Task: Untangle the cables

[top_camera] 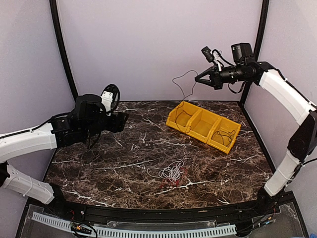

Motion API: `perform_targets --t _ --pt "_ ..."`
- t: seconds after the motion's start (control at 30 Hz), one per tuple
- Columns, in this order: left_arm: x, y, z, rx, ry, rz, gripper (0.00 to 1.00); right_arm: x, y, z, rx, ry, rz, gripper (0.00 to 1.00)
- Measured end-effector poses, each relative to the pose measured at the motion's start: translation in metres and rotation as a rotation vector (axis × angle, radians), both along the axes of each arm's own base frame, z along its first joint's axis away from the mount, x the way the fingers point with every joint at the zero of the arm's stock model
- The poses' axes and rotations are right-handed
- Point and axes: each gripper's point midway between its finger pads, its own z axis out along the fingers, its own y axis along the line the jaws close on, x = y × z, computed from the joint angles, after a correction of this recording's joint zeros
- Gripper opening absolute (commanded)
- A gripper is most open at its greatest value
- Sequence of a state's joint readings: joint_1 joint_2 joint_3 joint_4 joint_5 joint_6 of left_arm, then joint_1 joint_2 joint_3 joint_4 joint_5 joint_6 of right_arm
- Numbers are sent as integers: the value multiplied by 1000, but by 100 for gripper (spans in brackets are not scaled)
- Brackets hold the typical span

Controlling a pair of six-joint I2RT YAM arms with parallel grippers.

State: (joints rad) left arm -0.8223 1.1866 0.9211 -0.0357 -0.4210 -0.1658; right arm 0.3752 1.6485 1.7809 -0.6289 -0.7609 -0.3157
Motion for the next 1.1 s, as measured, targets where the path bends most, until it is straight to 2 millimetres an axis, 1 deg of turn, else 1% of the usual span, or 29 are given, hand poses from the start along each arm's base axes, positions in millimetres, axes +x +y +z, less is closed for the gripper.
perform_targets --t 0.1,0.17,0.3,0.4,0.47,0.57,0.7,1.03,1.1 --pt "17 -7 -8 40 12 -16 72 10 -41 3 -3 -10 -102 0" --pt "24 -7 -18 58 23 -24 72 13 -68 7 -4 -24 -166 0" --pt "35 1 -26 52 17 -25 71 15 -122 15 -5 -53 -297 0" --pt "39 7 -30 45 18 -20 71 15 -153 15 -12 -65 -374 0" --pt "42 10 -32 38 16 -16 71 16 -170 11 -19 -60 -415 0" --pt "41 11 -34 31 14 -21 71 17 -188 -3 -28 -34 -456 0" --pt "38 12 -34 23 10 -30 71 18 -201 -26 -32 23 -484 0" --pt "36 10 -32 11 3 -42 71 10 -200 -79 -32 146 -474 0" --pt "36 11 -33 11 4 -42 71 8 -202 -87 -34 165 -479 0"
